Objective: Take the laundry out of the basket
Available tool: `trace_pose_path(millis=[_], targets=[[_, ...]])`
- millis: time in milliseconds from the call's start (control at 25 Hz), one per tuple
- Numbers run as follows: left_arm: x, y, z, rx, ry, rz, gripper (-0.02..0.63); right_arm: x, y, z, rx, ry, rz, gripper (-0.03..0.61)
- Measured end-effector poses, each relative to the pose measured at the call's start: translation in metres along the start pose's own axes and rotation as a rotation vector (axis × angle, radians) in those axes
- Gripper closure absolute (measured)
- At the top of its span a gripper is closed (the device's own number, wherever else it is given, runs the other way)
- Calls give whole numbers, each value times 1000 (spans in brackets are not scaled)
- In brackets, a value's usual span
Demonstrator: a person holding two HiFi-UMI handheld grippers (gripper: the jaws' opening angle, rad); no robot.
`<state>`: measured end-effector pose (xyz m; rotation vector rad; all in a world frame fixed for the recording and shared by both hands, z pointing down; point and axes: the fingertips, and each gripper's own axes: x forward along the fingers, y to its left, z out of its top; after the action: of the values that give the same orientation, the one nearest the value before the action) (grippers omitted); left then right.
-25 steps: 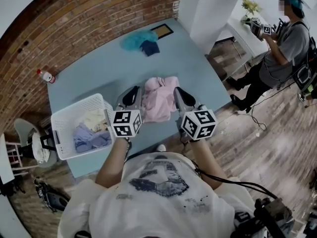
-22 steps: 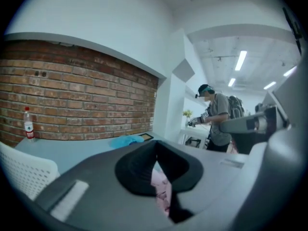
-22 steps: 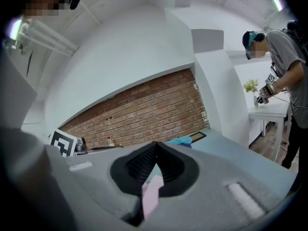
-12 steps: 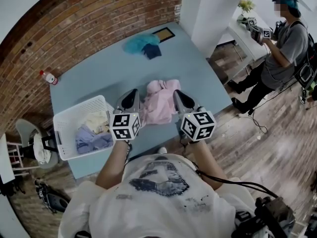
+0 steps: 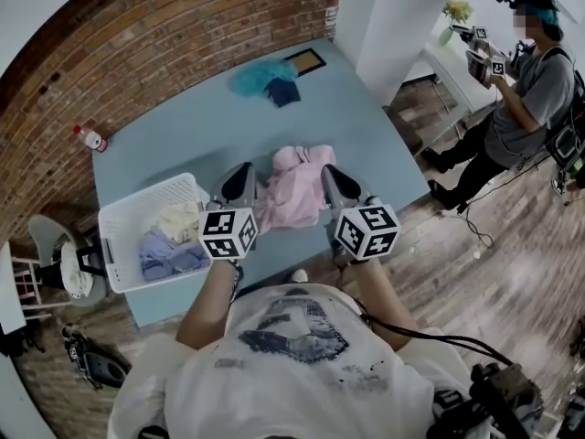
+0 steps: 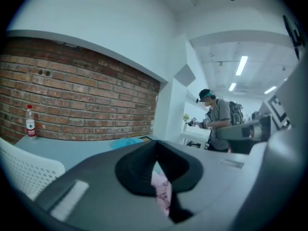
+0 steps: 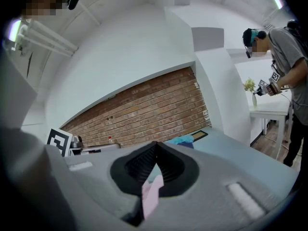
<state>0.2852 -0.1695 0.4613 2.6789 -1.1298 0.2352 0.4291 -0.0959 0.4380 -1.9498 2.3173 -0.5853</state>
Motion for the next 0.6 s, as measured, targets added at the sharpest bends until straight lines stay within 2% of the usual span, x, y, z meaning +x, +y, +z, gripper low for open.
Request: trace_pose_path(millis=[200, 400, 600], targets=[[-17, 17, 7, 3, 9, 32, 623, 13, 18, -2, -1, 7, 37, 580], [-53, 51, 26, -77, -30, 62, 623, 37, 61, -3, -13, 18, 108, 580], [-97, 103, 39, -44, -43, 139, 623, 68, 119, -8, -25, 37, 182, 580]])
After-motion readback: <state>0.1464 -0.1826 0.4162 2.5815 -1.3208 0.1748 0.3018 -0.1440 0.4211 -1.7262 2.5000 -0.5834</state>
